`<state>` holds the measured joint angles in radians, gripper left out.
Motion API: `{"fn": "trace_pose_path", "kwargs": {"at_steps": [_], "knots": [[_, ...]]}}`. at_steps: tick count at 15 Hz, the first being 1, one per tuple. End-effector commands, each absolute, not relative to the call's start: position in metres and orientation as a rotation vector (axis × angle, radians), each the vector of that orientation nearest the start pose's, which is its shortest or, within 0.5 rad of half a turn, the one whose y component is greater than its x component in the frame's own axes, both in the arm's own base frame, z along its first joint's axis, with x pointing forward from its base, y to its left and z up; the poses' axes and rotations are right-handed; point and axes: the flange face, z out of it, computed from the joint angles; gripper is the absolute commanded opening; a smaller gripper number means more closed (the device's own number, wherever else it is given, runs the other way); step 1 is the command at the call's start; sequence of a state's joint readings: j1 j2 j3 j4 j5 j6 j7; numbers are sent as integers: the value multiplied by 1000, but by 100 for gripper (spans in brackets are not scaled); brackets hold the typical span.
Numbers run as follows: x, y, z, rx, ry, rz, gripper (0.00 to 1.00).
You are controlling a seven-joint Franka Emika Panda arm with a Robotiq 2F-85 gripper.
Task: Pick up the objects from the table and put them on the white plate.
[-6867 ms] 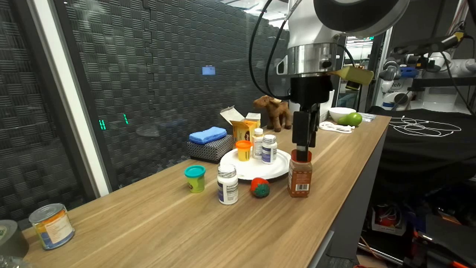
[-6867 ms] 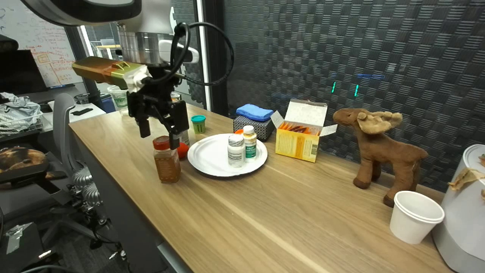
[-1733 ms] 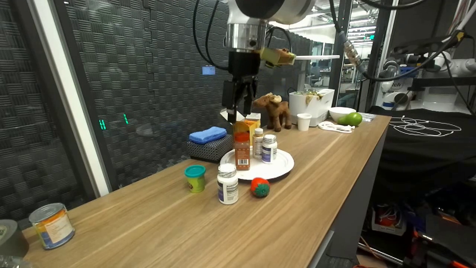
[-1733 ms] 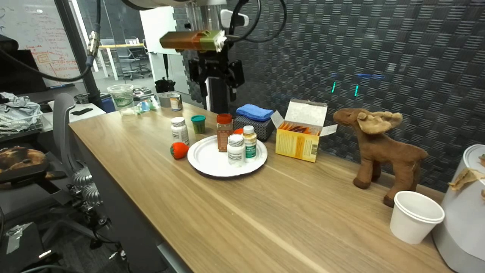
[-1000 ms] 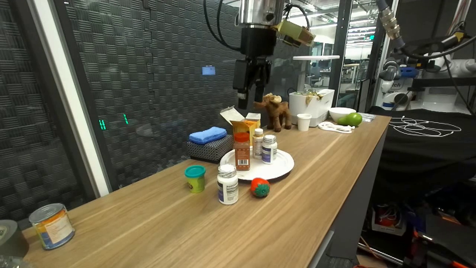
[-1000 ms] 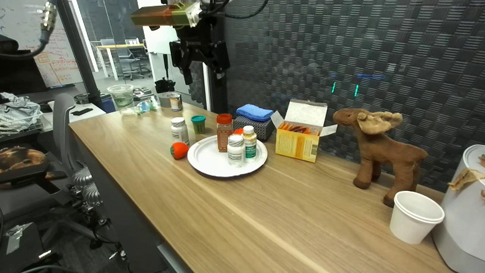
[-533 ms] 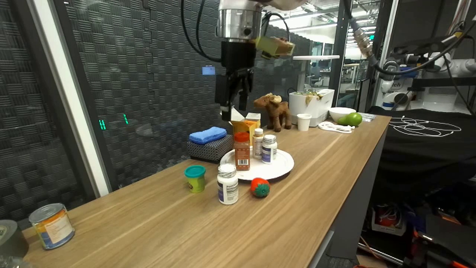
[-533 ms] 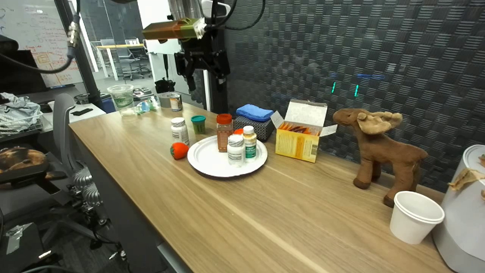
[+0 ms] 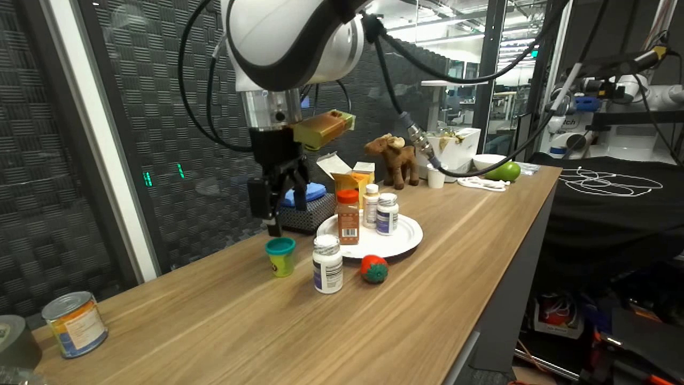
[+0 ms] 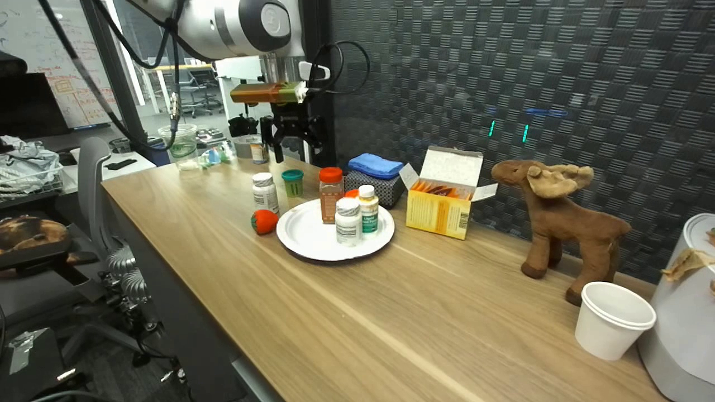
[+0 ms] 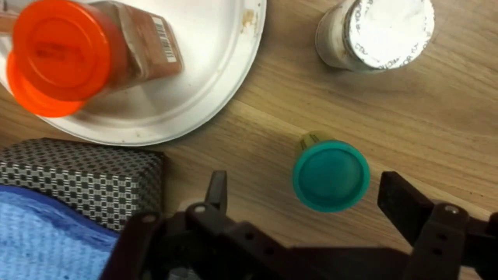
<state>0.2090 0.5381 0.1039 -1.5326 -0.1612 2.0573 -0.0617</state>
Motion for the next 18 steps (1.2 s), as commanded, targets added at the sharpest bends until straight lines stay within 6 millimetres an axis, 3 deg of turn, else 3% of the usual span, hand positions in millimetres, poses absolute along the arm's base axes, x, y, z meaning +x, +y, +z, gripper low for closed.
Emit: {"fn": "trace_pose_path", "kwargs": {"at_steps": [1, 9, 16, 17, 18], "knots": [[685, 217, 346, -3145, -778, 60, 100], [696, 216, 322, -3110, -807, 191, 100], [706, 216, 305, -3101, -849, 183, 100], [707, 217, 304, -3107, -846, 174, 80], [707, 217, 304, -3107, -841, 175, 73]]}}
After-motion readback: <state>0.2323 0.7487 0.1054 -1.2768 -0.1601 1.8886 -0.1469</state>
